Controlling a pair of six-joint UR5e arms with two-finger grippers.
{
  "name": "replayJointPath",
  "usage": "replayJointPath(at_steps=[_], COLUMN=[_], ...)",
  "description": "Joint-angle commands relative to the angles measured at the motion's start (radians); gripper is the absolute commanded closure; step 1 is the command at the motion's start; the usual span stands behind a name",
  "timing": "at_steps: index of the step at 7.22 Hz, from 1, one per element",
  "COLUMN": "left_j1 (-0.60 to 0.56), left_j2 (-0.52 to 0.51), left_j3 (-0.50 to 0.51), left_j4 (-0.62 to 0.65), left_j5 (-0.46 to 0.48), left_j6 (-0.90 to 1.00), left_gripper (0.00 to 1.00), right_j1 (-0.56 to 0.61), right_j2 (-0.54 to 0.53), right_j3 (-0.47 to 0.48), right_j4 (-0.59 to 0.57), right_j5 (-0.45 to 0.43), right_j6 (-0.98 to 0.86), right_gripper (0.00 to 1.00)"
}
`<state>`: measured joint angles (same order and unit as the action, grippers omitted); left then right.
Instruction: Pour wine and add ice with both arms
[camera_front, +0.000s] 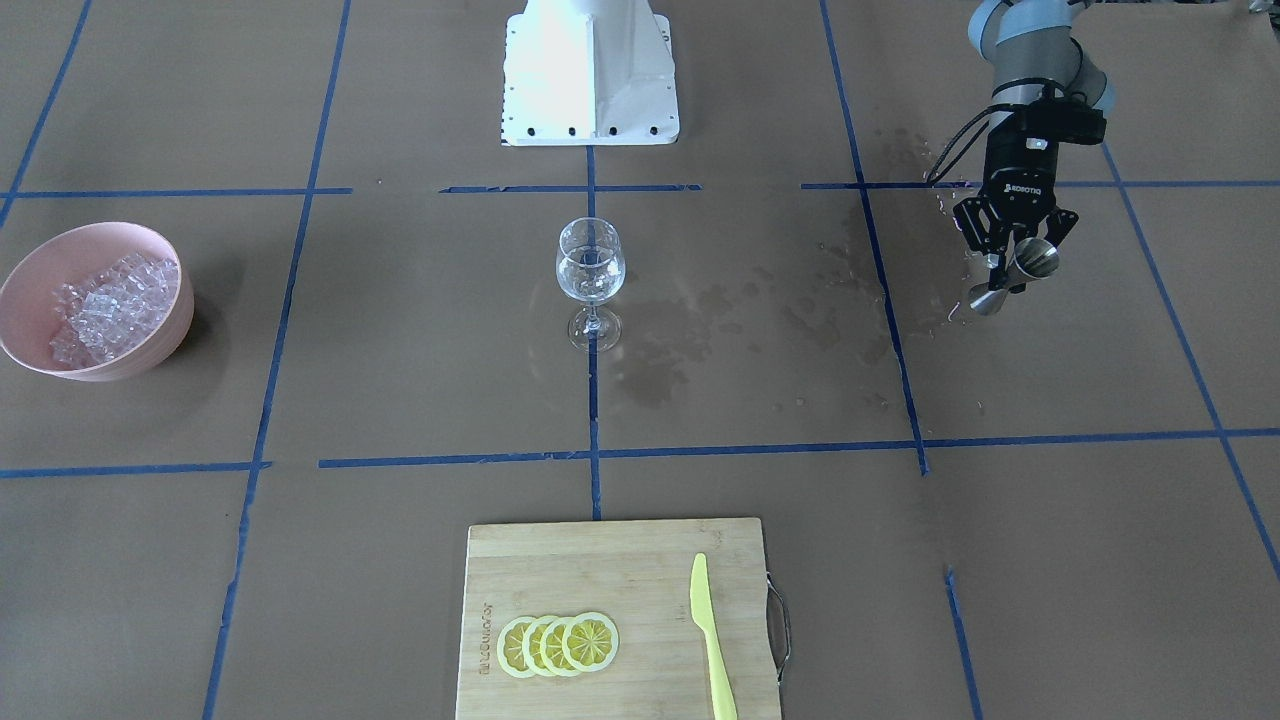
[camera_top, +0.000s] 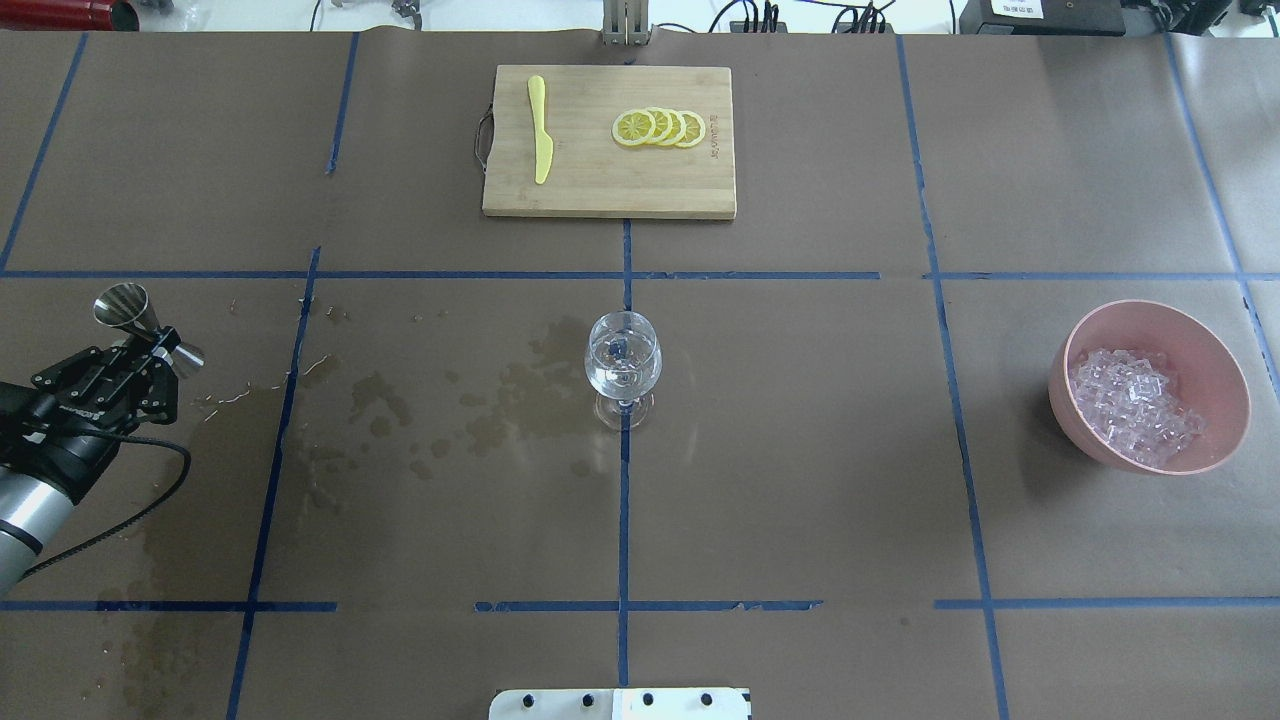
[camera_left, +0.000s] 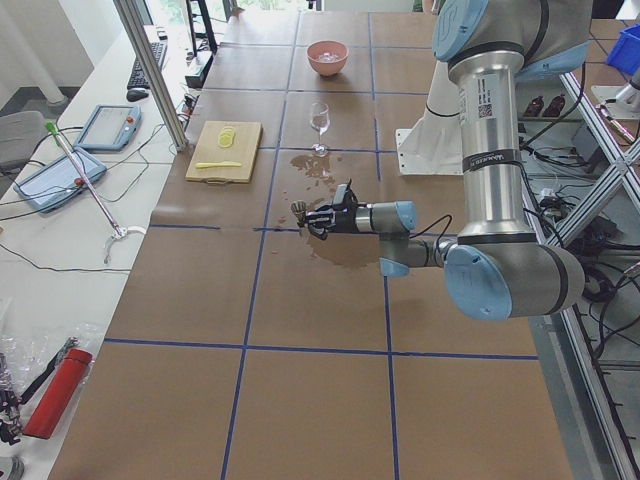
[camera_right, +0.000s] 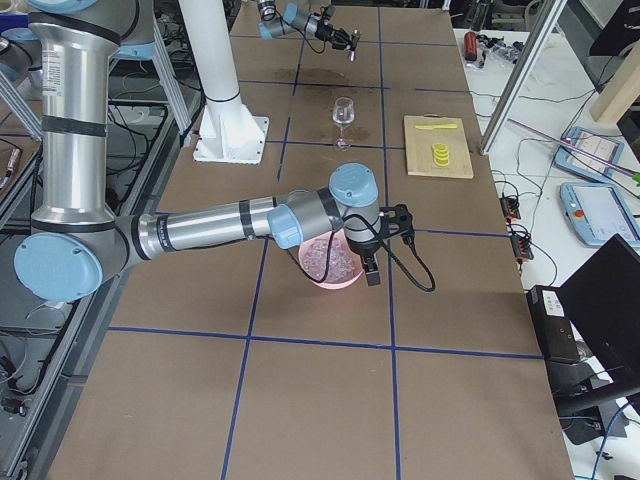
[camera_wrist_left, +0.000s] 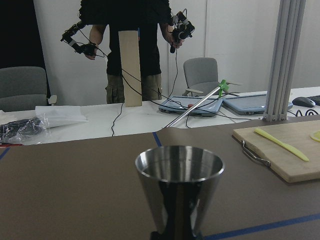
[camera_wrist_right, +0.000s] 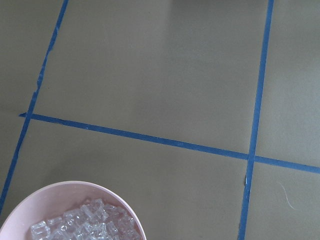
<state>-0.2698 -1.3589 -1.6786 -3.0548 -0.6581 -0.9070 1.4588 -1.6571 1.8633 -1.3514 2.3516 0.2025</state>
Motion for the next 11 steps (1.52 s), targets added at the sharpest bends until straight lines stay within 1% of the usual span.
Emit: replayJointPath(at_steps=[1,3,4,11], left_j1=[0.078,0.096,0.11,0.15], left_j2=[-0.061,-0.086,-0.089,-0.134], left_j3=[0.08,0.097,0.118,0.155], left_j4=[0.002,0.005,0.005,0.007], left_j5=[0.082,0.1,0.129,0.144], left_j6=[-0.067,-0.066,-0.064,-0.064], left_gripper=[1.0,1.0,1.0,1.0], right_j1=[0.0,0.0,0.0,0.0], right_j2=[-0.001,-0.001,-0.001,-0.001], right_j3=[0.002,0.004,0.002,-0.001], right_j4=[0.0,0.0,0.0,0.0], right_j5=[0.0,0.0,0.0,0.0], right_j6=[0.0,0.0,0.0,0.0], right_gripper=[0.0,0.0,0.0,0.0])
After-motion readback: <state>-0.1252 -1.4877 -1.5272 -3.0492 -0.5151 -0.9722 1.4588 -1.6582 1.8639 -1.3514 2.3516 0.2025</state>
